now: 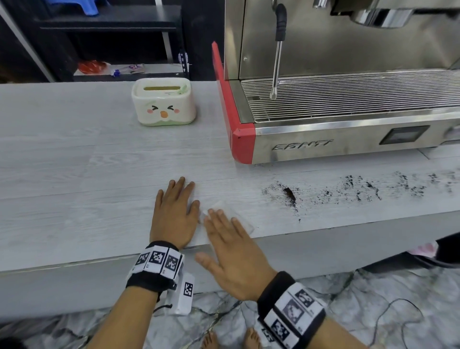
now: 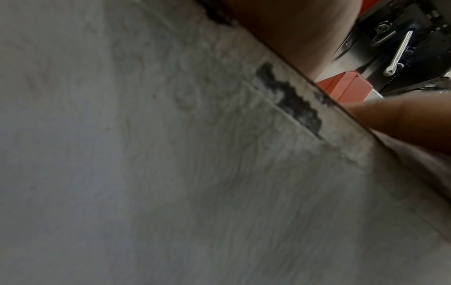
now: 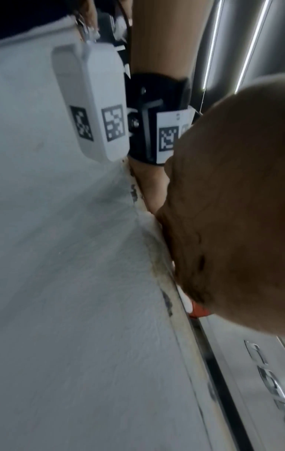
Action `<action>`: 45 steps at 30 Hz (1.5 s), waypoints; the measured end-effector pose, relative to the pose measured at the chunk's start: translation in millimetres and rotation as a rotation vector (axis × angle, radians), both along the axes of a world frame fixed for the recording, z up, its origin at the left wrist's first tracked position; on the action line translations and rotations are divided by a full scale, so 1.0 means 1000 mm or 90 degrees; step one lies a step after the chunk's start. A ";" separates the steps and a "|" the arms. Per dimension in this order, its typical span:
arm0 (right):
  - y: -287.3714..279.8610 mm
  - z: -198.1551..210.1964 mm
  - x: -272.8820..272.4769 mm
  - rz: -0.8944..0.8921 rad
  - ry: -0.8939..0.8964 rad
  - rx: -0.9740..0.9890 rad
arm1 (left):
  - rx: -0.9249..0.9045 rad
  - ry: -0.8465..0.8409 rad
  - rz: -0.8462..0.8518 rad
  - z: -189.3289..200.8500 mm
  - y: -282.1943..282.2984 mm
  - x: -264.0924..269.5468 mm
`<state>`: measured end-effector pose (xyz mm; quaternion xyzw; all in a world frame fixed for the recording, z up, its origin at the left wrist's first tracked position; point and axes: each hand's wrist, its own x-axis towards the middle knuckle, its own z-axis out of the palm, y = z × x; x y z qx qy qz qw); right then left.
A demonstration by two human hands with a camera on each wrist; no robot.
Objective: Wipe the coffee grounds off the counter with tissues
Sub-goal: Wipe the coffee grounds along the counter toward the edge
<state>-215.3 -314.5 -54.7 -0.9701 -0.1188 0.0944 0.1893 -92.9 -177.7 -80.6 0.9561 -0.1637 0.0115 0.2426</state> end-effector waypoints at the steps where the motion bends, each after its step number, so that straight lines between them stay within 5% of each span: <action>1: 0.004 -0.007 -0.001 0.005 -0.018 -0.015 | 0.002 0.002 -0.003 0.000 0.000 0.000; 14: -0.074 -0.015 0.003 -0.145 -0.024 -0.134 | 0.013 -0.014 0.002 -0.004 0.000 0.001; 19: -0.085 0.003 0.015 -0.180 -0.086 -0.054 | 0.020 -0.017 0.007 -0.003 -0.002 0.000; 23: -0.089 -0.001 0.033 -0.132 -0.162 -0.077 | 0.003 -0.014 0.023 -0.001 -0.005 -0.001; 45: -0.138 -0.025 0.026 -0.123 -0.115 -0.102 | -0.041 -0.022 0.037 -0.001 -0.051 -0.018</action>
